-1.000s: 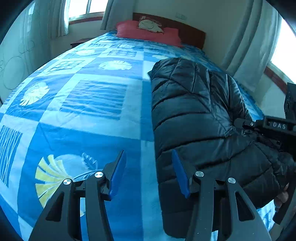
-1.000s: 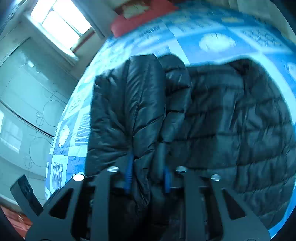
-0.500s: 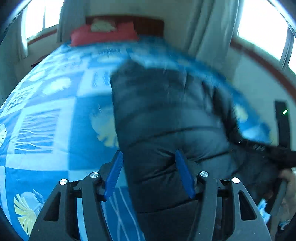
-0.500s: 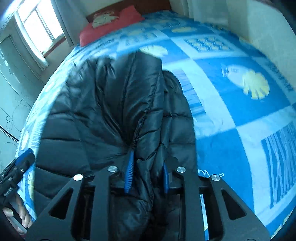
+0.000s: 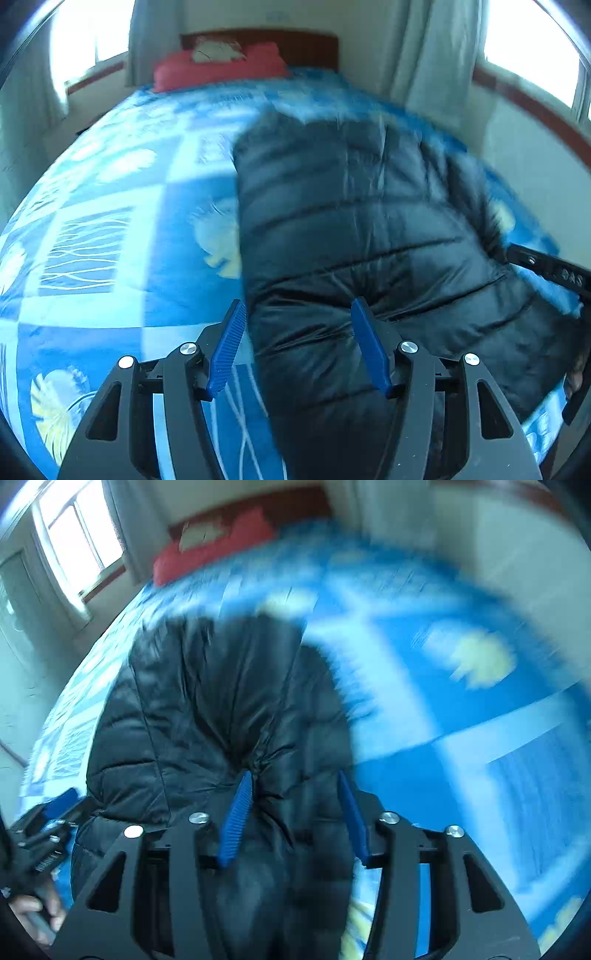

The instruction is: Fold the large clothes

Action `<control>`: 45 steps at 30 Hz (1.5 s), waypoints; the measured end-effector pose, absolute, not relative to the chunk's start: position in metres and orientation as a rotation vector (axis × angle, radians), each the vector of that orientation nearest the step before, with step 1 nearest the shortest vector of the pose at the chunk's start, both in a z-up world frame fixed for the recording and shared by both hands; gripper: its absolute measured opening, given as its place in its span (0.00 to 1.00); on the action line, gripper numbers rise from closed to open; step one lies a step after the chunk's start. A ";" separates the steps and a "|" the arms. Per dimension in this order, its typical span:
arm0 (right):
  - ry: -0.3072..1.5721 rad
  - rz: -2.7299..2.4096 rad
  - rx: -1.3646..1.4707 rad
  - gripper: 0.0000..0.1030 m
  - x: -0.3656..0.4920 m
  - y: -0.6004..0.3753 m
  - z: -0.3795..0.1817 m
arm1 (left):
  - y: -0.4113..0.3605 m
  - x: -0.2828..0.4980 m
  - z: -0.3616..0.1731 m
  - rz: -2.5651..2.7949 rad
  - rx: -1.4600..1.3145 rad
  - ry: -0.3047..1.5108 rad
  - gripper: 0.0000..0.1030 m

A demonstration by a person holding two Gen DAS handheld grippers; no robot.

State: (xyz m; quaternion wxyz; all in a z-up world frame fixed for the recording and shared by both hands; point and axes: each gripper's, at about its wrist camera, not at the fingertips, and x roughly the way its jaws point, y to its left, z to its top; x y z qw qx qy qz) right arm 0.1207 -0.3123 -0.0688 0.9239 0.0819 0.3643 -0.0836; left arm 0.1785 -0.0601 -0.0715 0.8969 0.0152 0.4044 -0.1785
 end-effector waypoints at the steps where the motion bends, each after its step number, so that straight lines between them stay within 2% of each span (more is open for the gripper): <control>1: 0.726 -0.158 0.162 0.45 0.113 -0.306 -0.060 | -0.056 0.174 -0.065 -0.373 0.016 0.821 0.58; 2: 0.706 -0.120 0.168 0.36 0.105 -0.299 -0.052 | -0.053 0.168 -0.060 -0.376 0.007 0.806 0.58; 3: 0.710 -0.054 0.172 0.20 0.099 -0.288 -0.049 | -0.051 0.160 -0.056 -0.380 0.006 0.790 0.58; 5: 0.767 0.017 0.124 0.13 0.095 -0.267 -0.059 | -0.053 0.151 -0.057 -0.388 0.012 0.787 0.58; 10: 0.907 -0.064 -0.001 0.13 0.101 -0.256 -0.123 | -0.068 0.154 -0.096 -0.420 0.004 0.912 0.59; 12: 0.906 -0.070 0.047 0.13 0.105 -0.263 -0.146 | -0.078 0.153 -0.113 -0.401 0.064 0.911 0.64; 14: 0.892 -0.079 0.085 0.13 0.105 -0.267 -0.159 | -0.085 0.153 -0.122 -0.384 0.103 0.898 0.64; 19: 0.887 -0.076 0.102 0.14 0.104 -0.266 -0.151 | -0.083 0.154 -0.120 -0.382 0.097 0.889 0.64; 23: 0.872 -0.072 0.092 0.17 0.092 -0.260 -0.113 | -0.064 0.153 -0.089 -0.404 0.040 0.901 0.63; 25: 0.798 -0.067 0.090 0.25 0.095 -0.260 -0.084 | -0.054 0.162 -0.067 -0.406 -0.022 0.853 0.63; 26: 0.766 -0.072 0.089 0.40 0.097 -0.259 -0.072 | -0.051 0.172 -0.055 -0.412 -0.049 0.830 0.63; 27: 0.716 -0.076 0.078 0.51 0.106 -0.258 -0.054 | -0.053 0.181 -0.048 -0.418 -0.055 0.820 0.64; 31: 0.675 -0.069 0.083 0.51 0.156 -0.265 -0.032 | -0.076 0.233 -0.027 -0.410 -0.003 0.785 0.64; 33: 0.678 -0.065 0.061 0.45 0.185 -0.267 -0.036 | -0.093 0.253 -0.030 -0.390 0.065 0.781 0.64; 38: 0.808 -0.096 0.004 0.36 0.226 -0.278 -0.086 | -0.117 0.284 -0.071 -0.375 0.133 0.881 0.64; 45: 0.818 -0.107 0.068 0.36 0.233 -0.300 -0.133 | -0.138 0.283 -0.103 -0.341 0.157 0.876 0.70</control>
